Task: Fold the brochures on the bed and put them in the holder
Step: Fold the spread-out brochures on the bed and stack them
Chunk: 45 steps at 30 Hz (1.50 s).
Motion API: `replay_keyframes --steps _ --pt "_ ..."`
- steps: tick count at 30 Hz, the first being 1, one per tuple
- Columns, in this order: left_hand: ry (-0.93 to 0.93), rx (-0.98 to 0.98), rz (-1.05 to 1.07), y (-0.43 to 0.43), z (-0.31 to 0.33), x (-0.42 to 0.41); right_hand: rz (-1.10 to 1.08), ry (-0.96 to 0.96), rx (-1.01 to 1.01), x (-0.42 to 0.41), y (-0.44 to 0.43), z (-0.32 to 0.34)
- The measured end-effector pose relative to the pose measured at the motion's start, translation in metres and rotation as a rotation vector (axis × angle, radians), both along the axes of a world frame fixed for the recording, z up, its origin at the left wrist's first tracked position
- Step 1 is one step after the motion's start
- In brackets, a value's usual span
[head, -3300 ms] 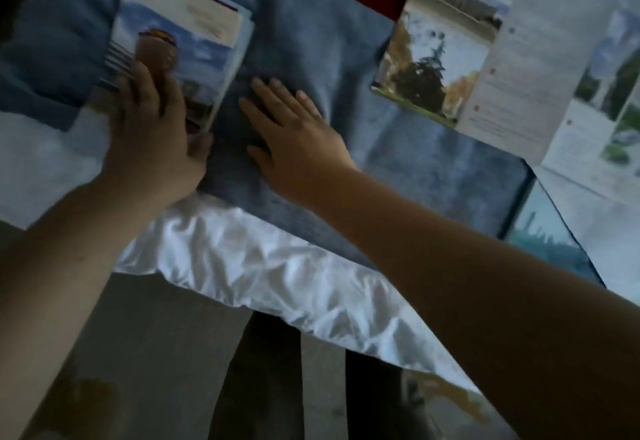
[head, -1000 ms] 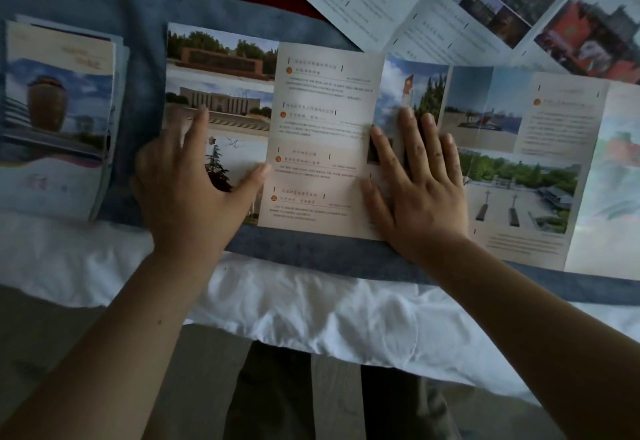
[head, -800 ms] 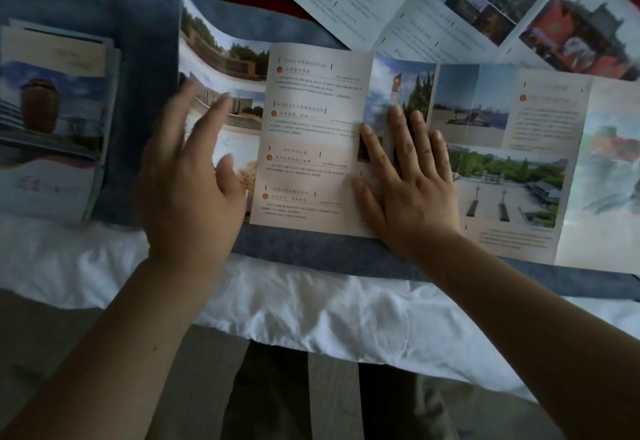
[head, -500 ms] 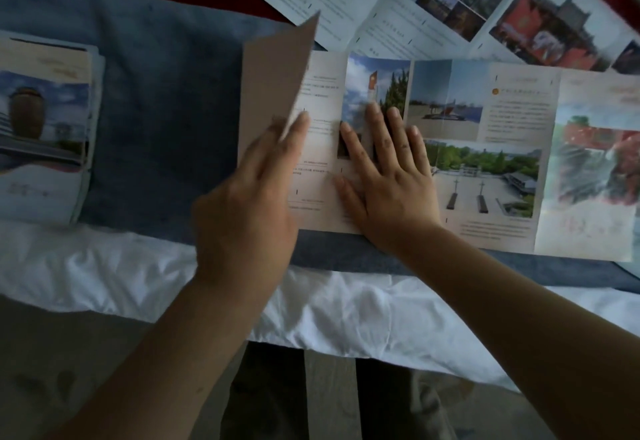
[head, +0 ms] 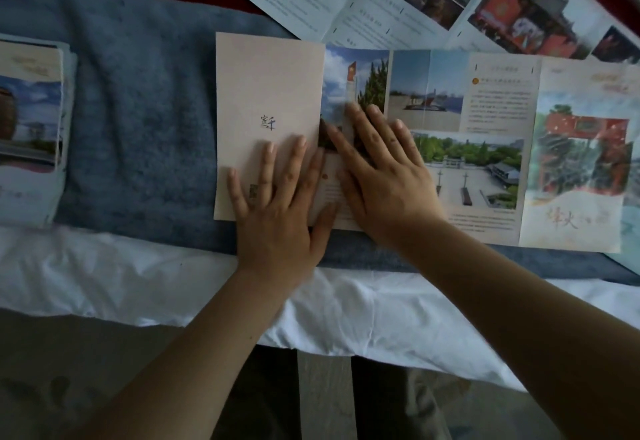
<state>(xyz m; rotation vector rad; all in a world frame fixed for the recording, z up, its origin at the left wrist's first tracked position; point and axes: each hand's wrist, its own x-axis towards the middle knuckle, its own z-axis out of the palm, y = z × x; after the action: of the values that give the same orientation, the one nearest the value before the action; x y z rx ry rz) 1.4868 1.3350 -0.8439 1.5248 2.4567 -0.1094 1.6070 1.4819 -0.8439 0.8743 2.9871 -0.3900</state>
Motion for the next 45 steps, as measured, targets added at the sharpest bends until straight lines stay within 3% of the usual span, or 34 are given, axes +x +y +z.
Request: replay_keyframes --steps 12,24,28,34,45 --pt "-0.034 -0.038 0.0 -0.008 0.003 -0.02 -0.09 -0.107 0.034 0.051 0.032 0.01" --pt "0.017 -0.062 0.123 -0.089 0.016 -0.148 -0.088 -0.12 0.023 0.029 0.01 0.005" --pt "-0.131 0.054 0.397 -0.089 0.018 -0.162 -0.104 -0.089 0.047 0.015 0.0 -0.003" --pt "-0.134 0.107 0.558 -0.066 0.02 -0.168 -0.1 -0.052 0.069 0.013 -0.001 -0.007" --pt "-0.352 0.223 0.482 -0.041 0.041 -0.144 -0.116 -0.079 0.075 0.009 -0.003 -0.005"
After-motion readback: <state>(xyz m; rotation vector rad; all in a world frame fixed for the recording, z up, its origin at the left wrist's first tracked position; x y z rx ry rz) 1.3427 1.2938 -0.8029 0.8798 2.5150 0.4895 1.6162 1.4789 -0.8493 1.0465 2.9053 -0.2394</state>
